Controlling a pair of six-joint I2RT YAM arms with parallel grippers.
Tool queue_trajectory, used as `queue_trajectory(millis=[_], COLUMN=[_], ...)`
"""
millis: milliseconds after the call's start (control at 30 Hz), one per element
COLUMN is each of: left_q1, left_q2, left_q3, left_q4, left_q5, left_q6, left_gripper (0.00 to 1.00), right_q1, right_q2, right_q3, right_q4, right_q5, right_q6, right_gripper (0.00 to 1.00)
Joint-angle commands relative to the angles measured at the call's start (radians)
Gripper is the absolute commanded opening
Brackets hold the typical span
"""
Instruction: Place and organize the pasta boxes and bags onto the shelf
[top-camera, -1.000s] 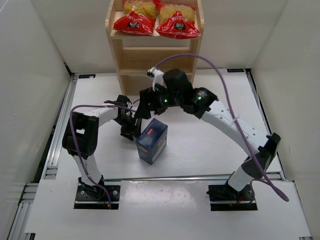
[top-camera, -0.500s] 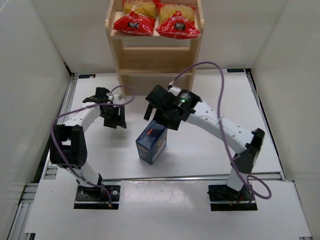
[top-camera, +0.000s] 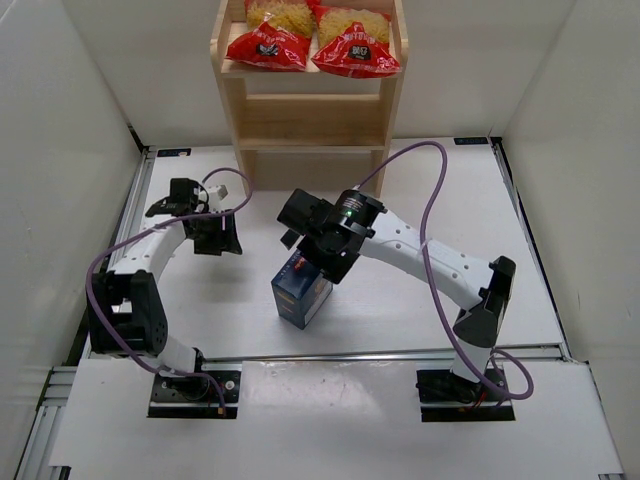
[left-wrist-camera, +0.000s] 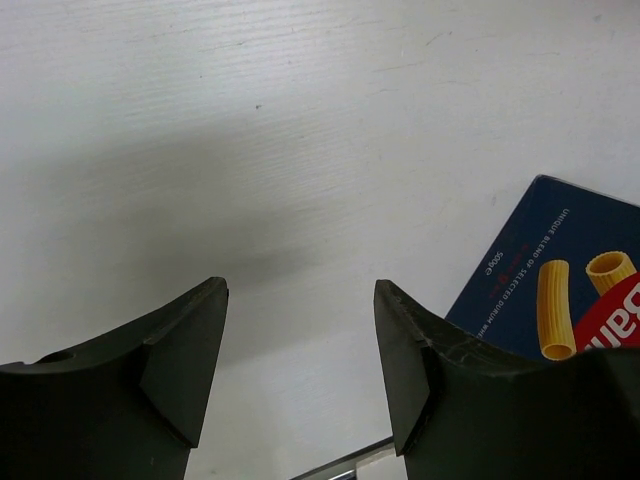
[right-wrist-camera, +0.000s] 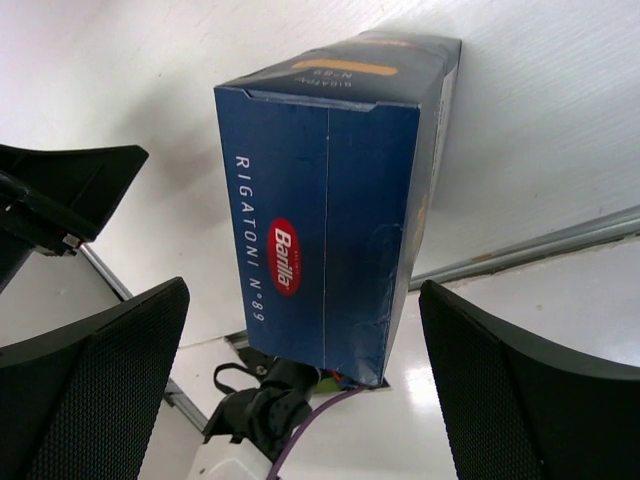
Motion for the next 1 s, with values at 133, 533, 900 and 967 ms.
queue_trajectory(millis=[133,533,900,967], left_q1=[0.037,0.077,0.097,0.097], left_q2=[-0.062,-0.099,-0.099,-0.099], left_q3=[-0.040,-0.078,-0.088,-0.088], left_q4=[0.018,0.036,0.037,0.037], left_q5=[0.081,0.134,0.143,0.143], left_q6=[0.007,0.007,0.007,0.007], left_gripper=[0.71,0.71,0.71,0.71], right_q1=[-0.004,-0.048,-0.077,-0.077], right_q2=[0.053,0.129,0.140,0.116], right_q3=[0.040,0.018,-0.006,-0.016], right_q4=[-0.114,-0.021,0.011,0.053], right_q5=[0.007,-0.058,-0.133,-0.142], right_q6=[0.005,-0.099,-0.143,-0.163], right_gripper=[1.00,1.00,0.65,0.58])
